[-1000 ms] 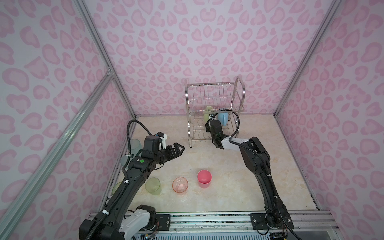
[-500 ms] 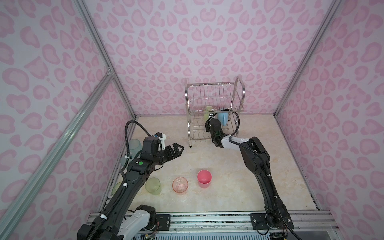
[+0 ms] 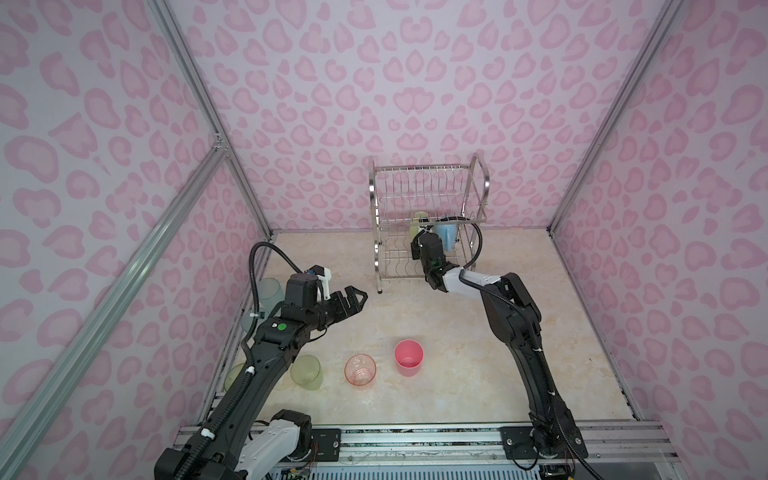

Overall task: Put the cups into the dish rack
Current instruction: 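Lower the light green mug into the lower rack tier beside the blue mug, then open the right gripper to release the green mug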

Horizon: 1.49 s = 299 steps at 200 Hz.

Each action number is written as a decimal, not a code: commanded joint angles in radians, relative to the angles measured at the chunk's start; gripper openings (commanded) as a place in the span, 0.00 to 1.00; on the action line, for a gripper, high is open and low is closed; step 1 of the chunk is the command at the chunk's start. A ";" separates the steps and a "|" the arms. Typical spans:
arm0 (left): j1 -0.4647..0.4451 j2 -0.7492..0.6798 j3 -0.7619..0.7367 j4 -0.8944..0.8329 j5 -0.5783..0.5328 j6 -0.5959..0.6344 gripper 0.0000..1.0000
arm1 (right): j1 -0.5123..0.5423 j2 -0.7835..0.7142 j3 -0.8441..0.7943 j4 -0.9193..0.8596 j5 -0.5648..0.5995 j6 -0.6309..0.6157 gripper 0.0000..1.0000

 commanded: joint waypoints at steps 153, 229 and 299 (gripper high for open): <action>0.000 0.009 -0.002 0.032 -0.007 0.002 0.99 | -0.005 -0.016 -0.060 0.055 -0.030 -0.003 0.54; 0.000 0.008 -0.015 0.033 -0.026 0.004 0.99 | 0.000 -0.087 -0.207 0.180 -0.035 -0.005 0.73; 0.000 0.023 -0.012 0.031 -0.038 0.007 0.99 | 0.009 -0.166 -0.375 0.294 -0.051 -0.005 0.78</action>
